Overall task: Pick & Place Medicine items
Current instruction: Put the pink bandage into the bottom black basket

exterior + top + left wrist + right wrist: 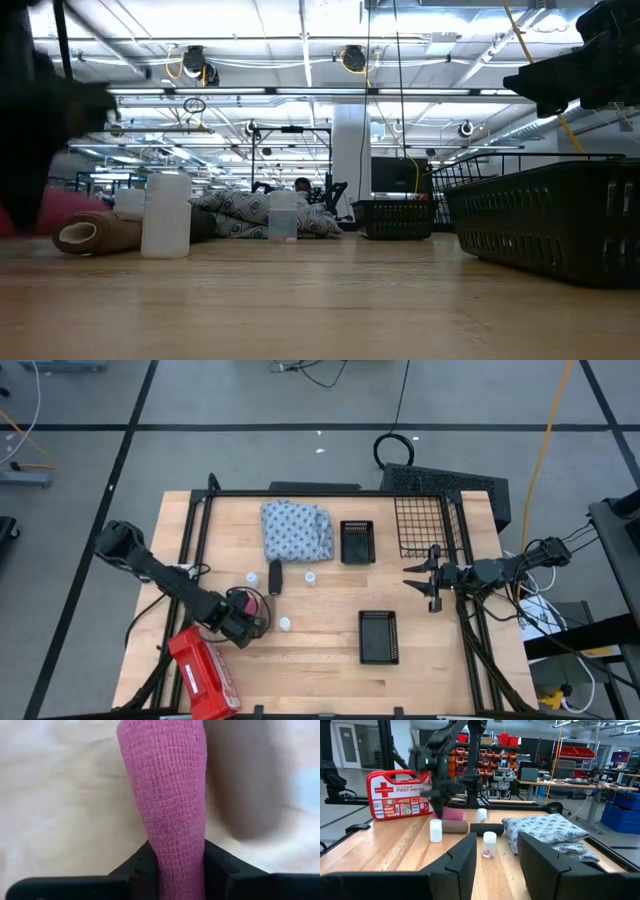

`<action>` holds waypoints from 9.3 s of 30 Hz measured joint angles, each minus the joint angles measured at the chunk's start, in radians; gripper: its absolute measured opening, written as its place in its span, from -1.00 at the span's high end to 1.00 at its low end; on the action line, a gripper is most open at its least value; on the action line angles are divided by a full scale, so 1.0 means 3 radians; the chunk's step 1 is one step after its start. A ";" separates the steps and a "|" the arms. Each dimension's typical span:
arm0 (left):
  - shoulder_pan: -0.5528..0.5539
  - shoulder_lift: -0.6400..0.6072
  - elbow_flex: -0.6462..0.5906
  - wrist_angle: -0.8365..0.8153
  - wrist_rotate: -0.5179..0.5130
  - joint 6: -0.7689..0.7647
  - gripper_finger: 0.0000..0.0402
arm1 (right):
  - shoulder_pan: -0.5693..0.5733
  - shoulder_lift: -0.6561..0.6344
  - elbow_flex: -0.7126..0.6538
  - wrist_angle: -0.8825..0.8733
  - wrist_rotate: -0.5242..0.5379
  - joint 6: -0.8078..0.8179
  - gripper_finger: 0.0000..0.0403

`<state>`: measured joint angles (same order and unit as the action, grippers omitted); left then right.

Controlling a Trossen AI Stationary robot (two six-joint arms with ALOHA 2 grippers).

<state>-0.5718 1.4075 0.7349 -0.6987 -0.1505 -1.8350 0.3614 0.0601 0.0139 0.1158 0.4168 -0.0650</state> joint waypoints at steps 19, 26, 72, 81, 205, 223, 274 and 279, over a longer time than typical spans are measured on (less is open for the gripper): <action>0.0585 -0.0426 0.0757 0.1630 -0.1540 0.3127 0.49 | 0.0000 0.0000 0.0001 0.0000 0.0000 0.0000 0.35; 0.1544 -0.0189 0.0750 0.2966 -0.0357 0.4338 0.49 | 0.0001 0.0000 0.0004 0.0001 0.0000 0.0000 0.35; 0.2029 0.1034 0.0746 0.4280 0.0939 0.5931 0.34 | -0.0008 0.0004 0.0000 0.1688 0.0015 0.0425 0.35; 0.2031 0.1034 0.0746 0.4337 0.0936 0.6073 0.33 | -0.0125 0.0766 0.0149 0.1996 0.0270 0.0612 0.35; 0.2071 0.0206 0.0746 0.3157 0.0556 0.5899 0.33 | 0.1225 0.3839 0.1146 0.1296 -0.0352 0.2040 0.69; 0.2071 0.0207 0.0746 0.3136 0.0551 0.5903 0.33 | 0.1223 0.3839 0.1017 0.1459 -0.0329 0.2351 0.26; 0.2071 0.0208 0.0748 0.3110 0.0555 0.5902 0.33 | 0.1222 0.3806 0.1623 0.2093 -0.0261 0.0766 -0.08; 0.2071 0.0208 0.0748 0.3110 0.0556 0.5897 0.33 | 0.1223 0.3863 0.2564 -0.0220 -0.0030 0.1034 0.06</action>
<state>0.0494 1.4700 0.9592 0.2344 0.0162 -0.0658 0.7284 1.2191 0.7832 0.0497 0.4077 0.2453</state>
